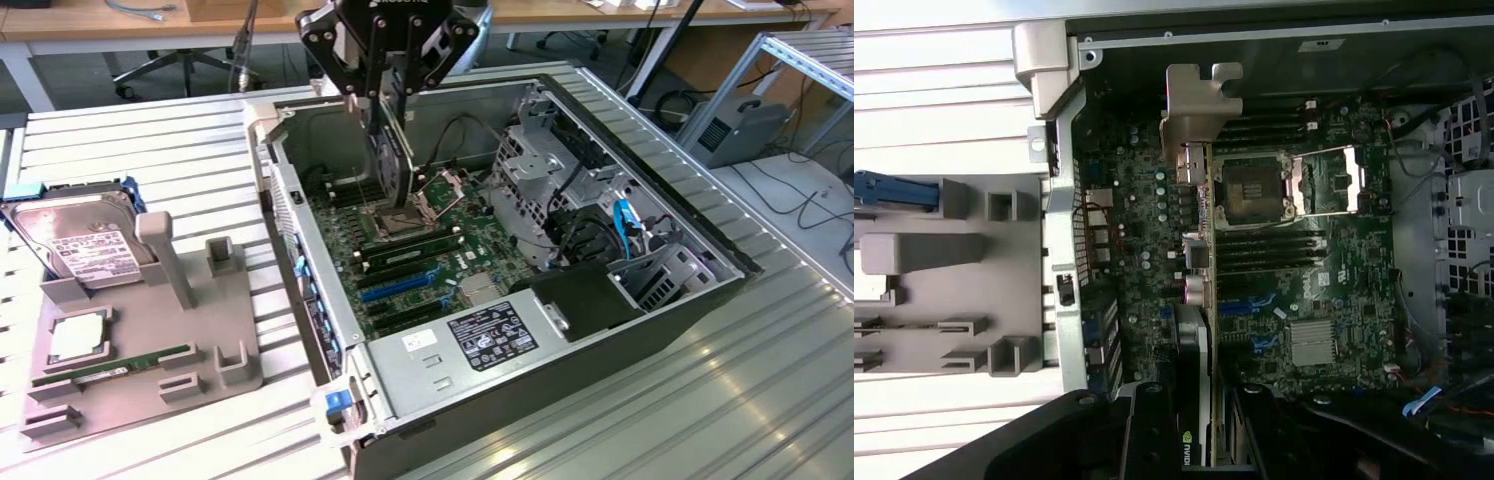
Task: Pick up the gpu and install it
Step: 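Pick up the gpu and move the gpu toward the slot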
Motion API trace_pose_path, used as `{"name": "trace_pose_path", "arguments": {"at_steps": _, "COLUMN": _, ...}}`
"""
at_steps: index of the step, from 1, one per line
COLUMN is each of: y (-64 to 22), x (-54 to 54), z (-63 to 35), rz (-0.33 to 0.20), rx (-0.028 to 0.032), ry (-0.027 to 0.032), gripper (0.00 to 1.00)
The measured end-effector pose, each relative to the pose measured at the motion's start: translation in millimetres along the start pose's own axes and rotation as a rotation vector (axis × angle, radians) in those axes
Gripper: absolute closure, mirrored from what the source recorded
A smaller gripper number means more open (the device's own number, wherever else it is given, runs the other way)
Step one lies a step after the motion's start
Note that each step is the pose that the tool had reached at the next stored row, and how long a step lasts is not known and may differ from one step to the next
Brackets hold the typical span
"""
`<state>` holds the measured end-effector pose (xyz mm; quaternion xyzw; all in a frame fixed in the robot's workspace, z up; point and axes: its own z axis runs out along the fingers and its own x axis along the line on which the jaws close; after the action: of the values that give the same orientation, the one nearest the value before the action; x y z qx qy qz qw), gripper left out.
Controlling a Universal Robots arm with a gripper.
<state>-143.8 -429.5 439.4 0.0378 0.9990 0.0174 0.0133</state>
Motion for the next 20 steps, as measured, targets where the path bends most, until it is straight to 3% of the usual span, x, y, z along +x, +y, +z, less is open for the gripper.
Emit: {"name": "trace_pose_path", "arguments": {"at_steps": 20, "y": 1.6, "x": -24.7, "z": 9.3, "rz": 0.000, "rx": 0.0000, "ry": 0.0000, "gripper": 0.73}}
